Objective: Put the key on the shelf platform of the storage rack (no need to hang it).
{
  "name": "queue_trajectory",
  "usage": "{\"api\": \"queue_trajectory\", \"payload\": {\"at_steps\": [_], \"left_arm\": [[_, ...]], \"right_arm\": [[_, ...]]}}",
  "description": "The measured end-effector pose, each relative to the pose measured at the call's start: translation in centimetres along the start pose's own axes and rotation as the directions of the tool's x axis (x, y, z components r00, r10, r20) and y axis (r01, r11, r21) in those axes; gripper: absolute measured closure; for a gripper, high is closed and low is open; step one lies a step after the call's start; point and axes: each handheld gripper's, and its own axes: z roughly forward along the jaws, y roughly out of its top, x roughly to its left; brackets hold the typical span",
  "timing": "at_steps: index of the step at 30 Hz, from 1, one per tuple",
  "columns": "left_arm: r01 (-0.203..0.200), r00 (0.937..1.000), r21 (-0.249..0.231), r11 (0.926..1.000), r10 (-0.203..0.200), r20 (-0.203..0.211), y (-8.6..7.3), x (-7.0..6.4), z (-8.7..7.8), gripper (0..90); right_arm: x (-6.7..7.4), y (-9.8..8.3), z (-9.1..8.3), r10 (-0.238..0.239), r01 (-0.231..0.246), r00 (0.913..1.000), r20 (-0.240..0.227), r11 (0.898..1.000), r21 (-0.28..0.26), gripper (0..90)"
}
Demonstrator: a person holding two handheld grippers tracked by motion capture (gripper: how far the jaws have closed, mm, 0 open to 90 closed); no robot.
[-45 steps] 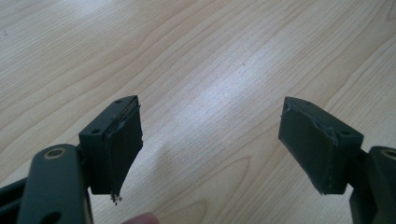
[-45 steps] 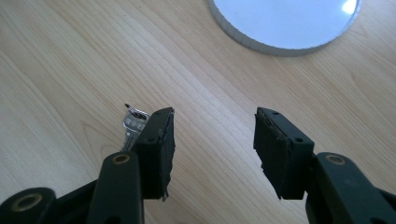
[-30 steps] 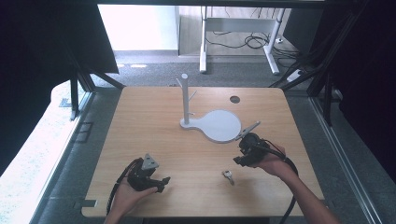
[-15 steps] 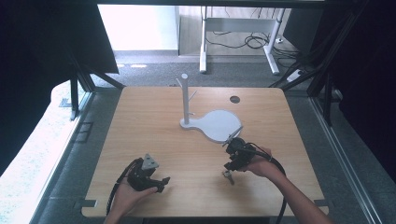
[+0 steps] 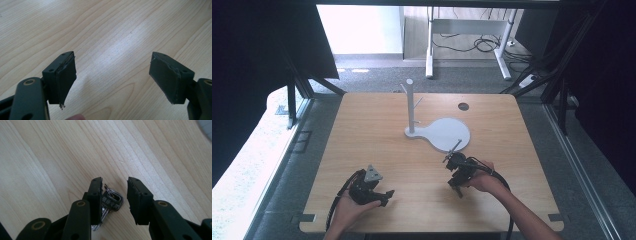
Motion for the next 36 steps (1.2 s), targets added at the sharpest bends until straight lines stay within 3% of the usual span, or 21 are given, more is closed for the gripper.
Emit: {"api": "queue_trajectory", "payload": {"at_steps": [9,25,36], "left_arm": [[0.001,1.0,0.001,1.0,-0.001,0.001,0.0,0.0,0.0,21.9],[0.001,1.0,0.009,1.0,-0.001,0.002,-0.1,0.1,0.3,21.9],[0.004,1.0,0.015,0.9999,-0.005,0.003,-0.1,0.1,0.5,21.8]], "right_arm": [[0.1,0.4,1.1,0.009,-0.008,0.9998,-0.017,1.0,0.025,68.0],[-0.2,0.7,1.4,0.05,-0.048,0.9978,-0.042,0.997,0.065,87.5],[-0.6,0.5,1.0,0.056,-0.053,0.9971,-0.051,0.997,0.064,88.3]]}}
